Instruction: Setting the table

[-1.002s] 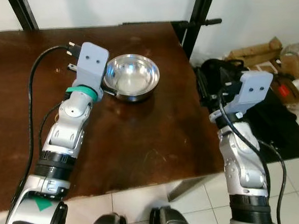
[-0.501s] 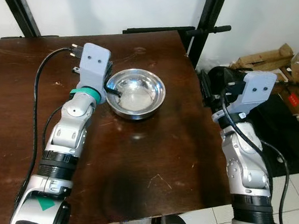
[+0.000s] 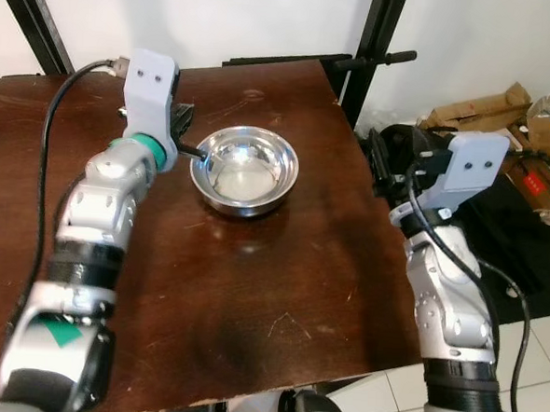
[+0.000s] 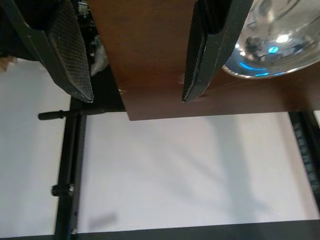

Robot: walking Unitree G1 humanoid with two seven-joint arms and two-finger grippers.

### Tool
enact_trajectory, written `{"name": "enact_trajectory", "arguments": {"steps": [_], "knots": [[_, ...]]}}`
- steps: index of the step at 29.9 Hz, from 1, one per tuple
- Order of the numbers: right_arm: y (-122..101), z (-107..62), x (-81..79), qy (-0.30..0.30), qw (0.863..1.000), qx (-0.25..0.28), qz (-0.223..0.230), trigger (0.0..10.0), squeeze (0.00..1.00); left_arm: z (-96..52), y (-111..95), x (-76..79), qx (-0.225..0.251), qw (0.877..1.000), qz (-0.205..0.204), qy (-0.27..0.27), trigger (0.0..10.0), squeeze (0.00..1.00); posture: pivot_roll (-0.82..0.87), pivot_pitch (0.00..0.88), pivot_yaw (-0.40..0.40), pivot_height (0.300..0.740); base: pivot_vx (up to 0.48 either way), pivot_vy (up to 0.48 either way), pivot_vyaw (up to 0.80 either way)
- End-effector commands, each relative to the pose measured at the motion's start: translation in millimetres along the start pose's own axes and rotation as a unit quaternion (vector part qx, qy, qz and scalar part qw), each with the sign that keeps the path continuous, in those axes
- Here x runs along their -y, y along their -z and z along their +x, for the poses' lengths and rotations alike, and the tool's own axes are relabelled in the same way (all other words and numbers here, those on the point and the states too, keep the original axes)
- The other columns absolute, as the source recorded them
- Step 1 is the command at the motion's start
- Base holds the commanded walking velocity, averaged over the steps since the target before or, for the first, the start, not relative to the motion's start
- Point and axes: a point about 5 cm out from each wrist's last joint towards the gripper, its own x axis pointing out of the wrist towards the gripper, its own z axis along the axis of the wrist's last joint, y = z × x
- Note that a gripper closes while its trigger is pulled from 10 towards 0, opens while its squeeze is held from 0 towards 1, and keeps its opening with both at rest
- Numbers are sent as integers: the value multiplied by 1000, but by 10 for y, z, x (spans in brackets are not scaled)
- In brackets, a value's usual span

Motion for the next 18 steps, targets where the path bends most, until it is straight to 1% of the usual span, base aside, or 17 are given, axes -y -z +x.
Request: {"name": "enact_trajectory", "arguments": {"steps": [1, 2, 3, 4, 5, 6, 7, 8, 9, 10, 13, 14, 15, 18], "knots": [[5, 11, -33, -6, 1000, -4, 9, 10000, 0, 29, 66, -62, -37, 999, -6, 6, 10000, 1000, -11, 8, 85, 740, 0, 0, 0], [5, 11, -33, -6, 1000, -4, 9, 10000, 0, 29, 66, -62, -37, 999, -6, 6, 10000, 1000, -11, 8, 85, 740, 0, 0, 0], [0, 27, -43, -10, 1000, -4, 11, 10000, 0, 47, 72, -71, -52, 998, -13, 18, 10000, 1000, -4, 26, 83, 740, 0, 0, 0], [-4, 38, -49, -12, 1000, -4, 13, 10000, 0, 57, 76, -75, -61, 998, -18, 26, 10000, 1000, -4, 26, 83, 740, 0, 0, 0], [-20, 72, -72, -23, 1000, -3, 14, 10000, 0, 73, 87, -64, -77, 995, -41, 45, 10000, 1000, -1, 49, 85, 740, 0, 0, 0], [-32, 95, -89, -31, 999, -2, 14, 10000, 0, 83, 92, -57, -88, 993, -58, 59, 10000, 1000, -1, 49, 85, 740, 0, 0, 0], [-32, 95, -89, -31, 999, -2, 14, 10000, 0, 83, 92, -57, -88, 993, -58, 59, 10000, 1000, -1, 49, 85, 740, 0, 0, 0], [-39, 109, -100, -36, 999, -1, 14, 10000, 0, 88, 94, -51, -94, 991, -69, 67, 10000, 1000, -1, 49, 85, 740, 0, 0, 0], [-94, 157, -153, -55, 998, 8, 14, 10000, 0, 101, 78, -74, -106, 988, -82, 75, 10000, 0, 0, 87, 101, 740, 0, 0, 0], [-94, 157, -153, -55, 998, 8, 14, 10000, 0, 101, 78, -74, -106, 988, -82, 75, 10000, 0, 0, 87, 101, 740, 0, 0, 0], [-197, 232, -245, -84, 996, 25, 15, 10000, 0, 117, 64, -114, -128, 984, -92, 87, 10000, 0, 4, 99, 108, 740, 0, 0, 0], [-197, 232, -245, -84, 996, 25, 15, 10000, 0, 117, 64, -114, -128, 984, -92, 87, 10000, 0, 4, 99, 108, 740, 0, 0, 0], [-233, 251, -275, -89, 995, 32, 18, 10000, 0, 122, 104, -115, -147, 982, -78, 89, 10000, 0, 6, 104, 110, 740, 0, 0, 0], [-241, 254, -290, -90, 995, 34, 20, 10000, 0, 129, 131, -113, -157, 981, -74, 88, 10000, 0, 8, 108, 114, 740, 0, 0, 0]]}}
